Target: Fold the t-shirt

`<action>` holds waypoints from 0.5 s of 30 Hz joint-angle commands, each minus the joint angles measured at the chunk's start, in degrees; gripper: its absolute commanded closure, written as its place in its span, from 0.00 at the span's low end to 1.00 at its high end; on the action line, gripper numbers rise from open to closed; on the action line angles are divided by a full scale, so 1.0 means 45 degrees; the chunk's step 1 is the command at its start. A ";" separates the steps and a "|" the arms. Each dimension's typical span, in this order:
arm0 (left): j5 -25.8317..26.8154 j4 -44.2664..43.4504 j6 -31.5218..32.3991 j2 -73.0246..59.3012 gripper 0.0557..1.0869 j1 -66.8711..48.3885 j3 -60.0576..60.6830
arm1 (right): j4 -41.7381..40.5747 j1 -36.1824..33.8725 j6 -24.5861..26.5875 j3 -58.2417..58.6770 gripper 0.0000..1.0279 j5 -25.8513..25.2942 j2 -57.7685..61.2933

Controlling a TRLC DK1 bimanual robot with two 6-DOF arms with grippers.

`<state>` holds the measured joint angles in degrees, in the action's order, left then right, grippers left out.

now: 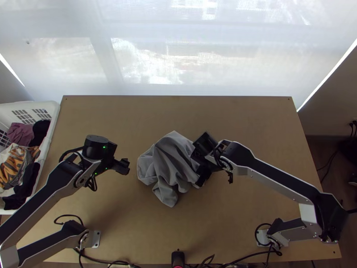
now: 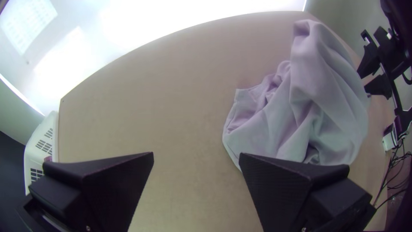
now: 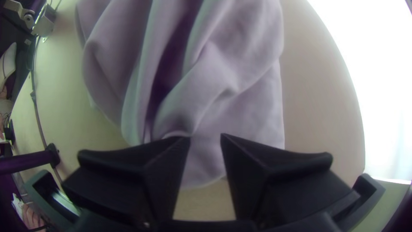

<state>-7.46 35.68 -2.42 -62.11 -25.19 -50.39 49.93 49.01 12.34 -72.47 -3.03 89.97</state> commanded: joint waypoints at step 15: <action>0.0350 -0.0292 0.0029 -0.0495 0.06 -0.0359 0.0046 | 0.0681 -0.1634 0.0129 -0.1631 0.97 0.0419 -0.0580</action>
<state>-6.02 34.59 -2.39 -63.94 -26.46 -49.98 51.75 43.68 12.51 -77.30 -1.19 89.03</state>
